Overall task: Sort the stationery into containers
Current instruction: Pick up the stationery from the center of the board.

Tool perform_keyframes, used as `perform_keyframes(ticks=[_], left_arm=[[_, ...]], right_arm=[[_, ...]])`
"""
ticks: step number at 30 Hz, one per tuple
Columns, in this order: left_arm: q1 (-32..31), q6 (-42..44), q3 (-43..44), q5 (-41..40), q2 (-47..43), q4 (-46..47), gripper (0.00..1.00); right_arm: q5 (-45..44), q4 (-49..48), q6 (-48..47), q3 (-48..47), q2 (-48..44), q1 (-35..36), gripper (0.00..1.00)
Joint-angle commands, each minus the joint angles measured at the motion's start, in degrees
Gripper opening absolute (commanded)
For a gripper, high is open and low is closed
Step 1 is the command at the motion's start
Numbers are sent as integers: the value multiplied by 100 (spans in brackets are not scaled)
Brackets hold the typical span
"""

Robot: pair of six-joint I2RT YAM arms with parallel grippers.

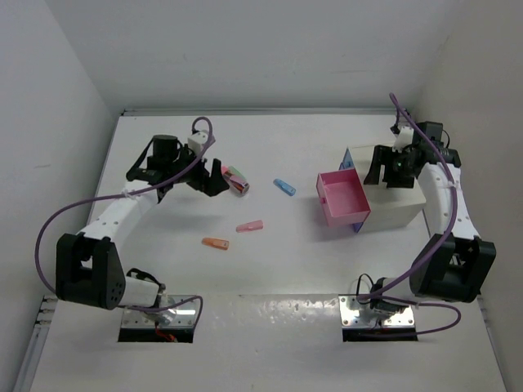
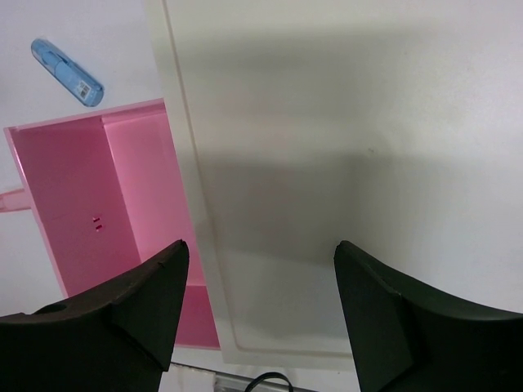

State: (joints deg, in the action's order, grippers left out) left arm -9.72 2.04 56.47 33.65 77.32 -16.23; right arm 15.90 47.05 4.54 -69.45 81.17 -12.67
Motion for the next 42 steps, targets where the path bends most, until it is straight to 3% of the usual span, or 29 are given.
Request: perform_keyframes(ticks=[1, 12, 26, 42], left_arm=[[242, 261, -127, 572, -182, -74, 100], [488, 866, -479, 756, -490, -20, 99], [954, 1509, -400, 994, -165, -460, 96], [1112, 1193, -435, 994, 248, 85, 91]], right_arm=[[-61, 41, 21, -77, -171, -34, 72], [-43, 77, -14, -33, -224, -34, 71], [80, 200, -84, -288, -83, -43, 69], [80, 568, -682, -1000, 321, -34, 68]])
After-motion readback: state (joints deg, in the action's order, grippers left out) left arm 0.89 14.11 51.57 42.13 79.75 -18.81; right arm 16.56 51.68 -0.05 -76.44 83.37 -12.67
